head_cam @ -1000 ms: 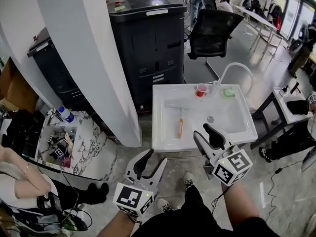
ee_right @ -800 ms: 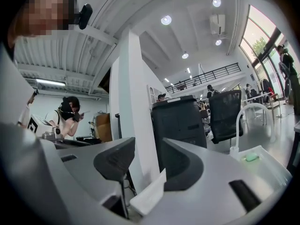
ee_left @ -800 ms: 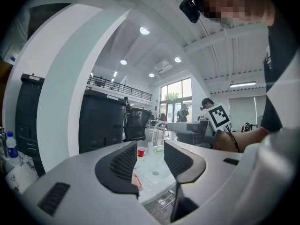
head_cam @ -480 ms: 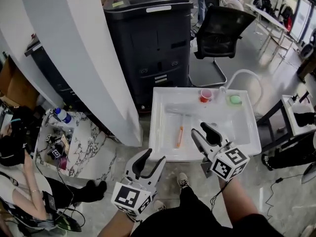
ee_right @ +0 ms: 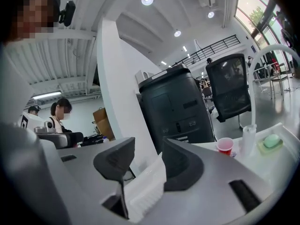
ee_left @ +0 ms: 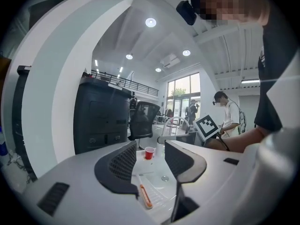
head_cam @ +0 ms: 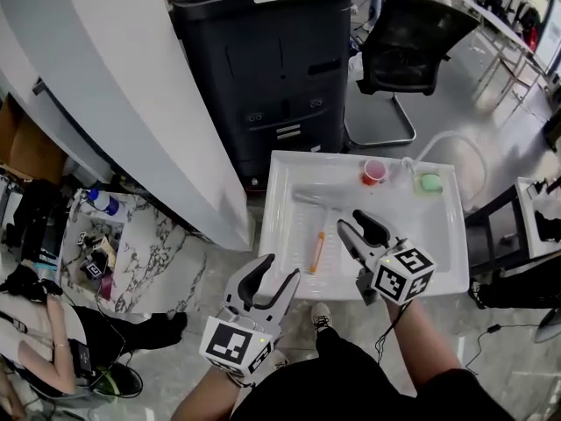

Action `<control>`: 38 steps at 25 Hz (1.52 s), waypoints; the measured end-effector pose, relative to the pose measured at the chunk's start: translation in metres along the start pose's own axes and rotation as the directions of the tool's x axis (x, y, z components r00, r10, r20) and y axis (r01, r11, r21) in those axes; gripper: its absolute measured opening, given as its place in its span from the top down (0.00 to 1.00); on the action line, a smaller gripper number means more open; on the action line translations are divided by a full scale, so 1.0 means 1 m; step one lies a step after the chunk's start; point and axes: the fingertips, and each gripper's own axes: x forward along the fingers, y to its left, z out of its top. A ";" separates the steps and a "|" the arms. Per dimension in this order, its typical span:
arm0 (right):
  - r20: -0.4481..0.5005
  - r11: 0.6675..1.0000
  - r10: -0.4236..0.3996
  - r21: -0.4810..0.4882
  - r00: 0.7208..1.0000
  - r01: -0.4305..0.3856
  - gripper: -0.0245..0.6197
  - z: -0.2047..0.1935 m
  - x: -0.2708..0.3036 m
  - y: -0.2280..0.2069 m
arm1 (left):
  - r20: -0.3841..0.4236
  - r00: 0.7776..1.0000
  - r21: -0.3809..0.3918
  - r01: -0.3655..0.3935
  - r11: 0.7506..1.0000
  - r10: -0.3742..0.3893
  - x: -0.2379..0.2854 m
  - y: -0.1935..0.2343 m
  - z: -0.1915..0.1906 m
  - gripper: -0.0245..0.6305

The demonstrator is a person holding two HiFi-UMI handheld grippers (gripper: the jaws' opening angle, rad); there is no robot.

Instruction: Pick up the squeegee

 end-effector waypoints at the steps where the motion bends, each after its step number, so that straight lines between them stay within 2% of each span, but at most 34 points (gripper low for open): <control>1: -0.012 1.000 0.002 0.010 1.000 -0.002 0.66 -0.003 0.007 -0.006 | -0.002 1.000 0.002 0.000 1.000 0.000 0.006 0.002 0.000 0.66; 9: -0.118 0.996 0.007 0.092 0.993 0.004 0.65 -0.034 0.056 -0.054 | -0.017 1.000 -0.007 -0.016 1.000 0.016 0.046 0.022 -0.004 0.65; 12: -0.169 0.988 0.014 0.153 0.985 0.012 0.65 -0.052 0.069 -0.069 | -0.050 0.999 -0.029 -0.023 0.999 0.022 0.055 0.026 -0.010 0.65; 17: -0.250 0.962 0.037 0.272 0.968 0.033 0.63 -0.088 0.091 -0.091 | -0.040 0.998 -0.035 -0.040 0.999 0.039 0.071 0.038 -0.011 0.65; 20: -0.292 0.938 0.034 0.338 0.956 0.070 0.63 -0.111 0.101 -0.106 | -0.085 0.995 -0.051 -0.052 0.997 0.048 0.076 0.042 -0.019 0.64; 28: -0.399 0.865 0.042 0.474 0.916 0.167 0.62 -0.171 0.119 -0.131 | -0.081 0.993 -0.047 -0.087 0.995 0.083 0.086 0.054 -0.025 0.64; 32: -0.443 0.826 0.054 0.523 0.895 0.209 0.62 -0.194 0.124 -0.137 | -0.144 0.986 -0.073 -0.100 0.992 0.088 0.086 0.056 -0.036 0.63; 38: -0.481 0.773 0.087 0.585 0.872 0.245 0.62 -0.216 0.130 -0.139 | -0.100 0.988 -0.064 -0.124 0.990 0.117 0.090 0.064 -0.033 0.63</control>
